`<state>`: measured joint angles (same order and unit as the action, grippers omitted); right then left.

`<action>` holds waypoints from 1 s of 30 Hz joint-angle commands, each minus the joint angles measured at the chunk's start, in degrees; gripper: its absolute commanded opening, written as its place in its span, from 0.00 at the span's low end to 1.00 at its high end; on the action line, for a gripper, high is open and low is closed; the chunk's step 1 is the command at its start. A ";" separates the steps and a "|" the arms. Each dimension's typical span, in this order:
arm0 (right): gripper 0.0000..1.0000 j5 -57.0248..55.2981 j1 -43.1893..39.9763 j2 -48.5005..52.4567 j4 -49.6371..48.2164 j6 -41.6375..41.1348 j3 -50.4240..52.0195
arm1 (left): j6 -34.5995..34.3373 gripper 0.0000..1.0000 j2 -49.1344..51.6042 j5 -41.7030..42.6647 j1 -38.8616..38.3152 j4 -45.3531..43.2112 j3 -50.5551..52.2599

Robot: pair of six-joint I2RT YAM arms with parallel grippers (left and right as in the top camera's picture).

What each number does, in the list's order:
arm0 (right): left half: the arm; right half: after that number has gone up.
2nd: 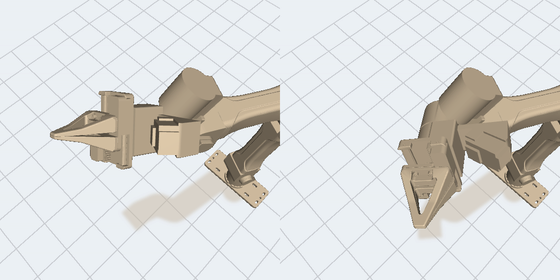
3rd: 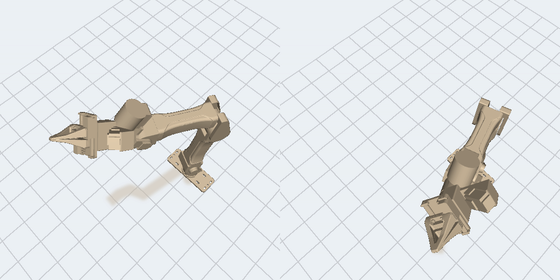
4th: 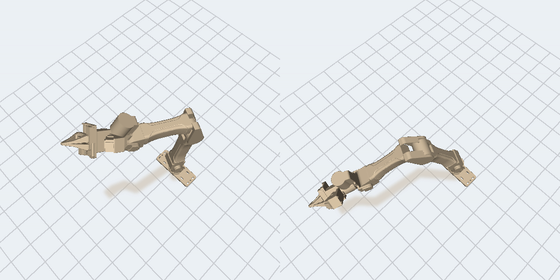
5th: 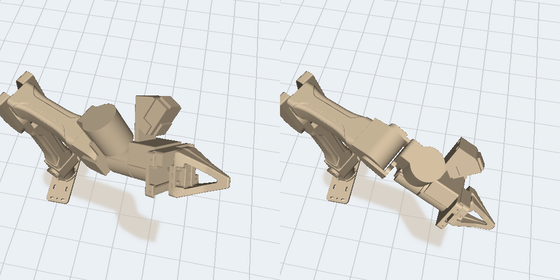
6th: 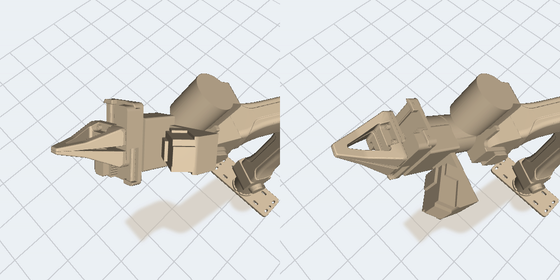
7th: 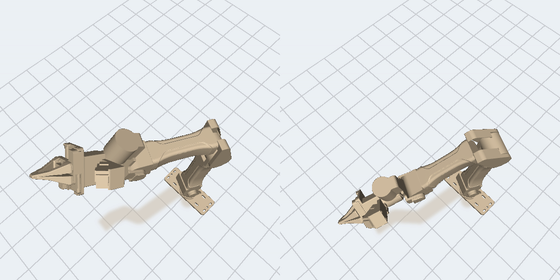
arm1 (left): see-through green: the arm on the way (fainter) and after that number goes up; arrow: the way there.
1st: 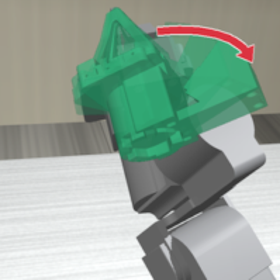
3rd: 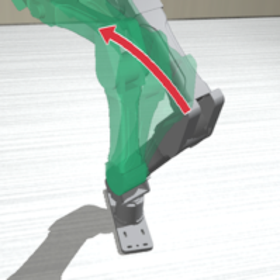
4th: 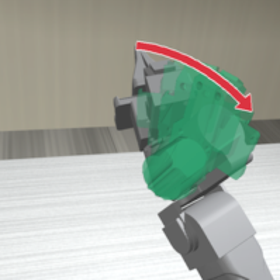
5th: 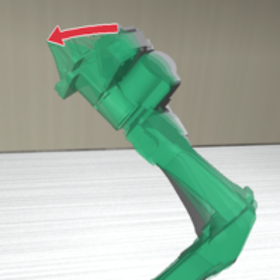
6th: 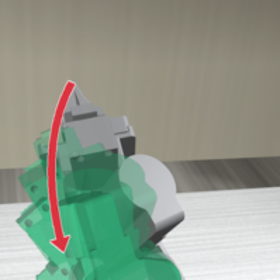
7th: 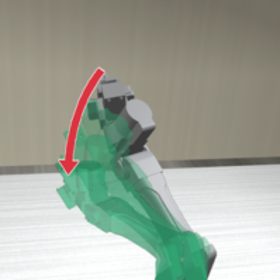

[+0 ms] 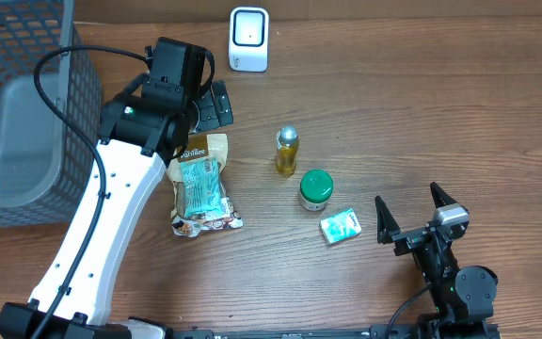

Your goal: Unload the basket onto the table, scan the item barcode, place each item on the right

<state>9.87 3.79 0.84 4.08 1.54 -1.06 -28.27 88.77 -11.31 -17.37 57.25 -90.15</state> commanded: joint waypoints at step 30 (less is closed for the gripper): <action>1.00 1.81 0.33 -0.68 -0.52 0.20 0.61 | 1.07 0.99 -0.26 0.42 0.09 -0.09 -0.66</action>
<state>10.07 3.79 0.84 3.86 1.54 -1.06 -28.27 88.77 -11.31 -17.37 57.25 -90.15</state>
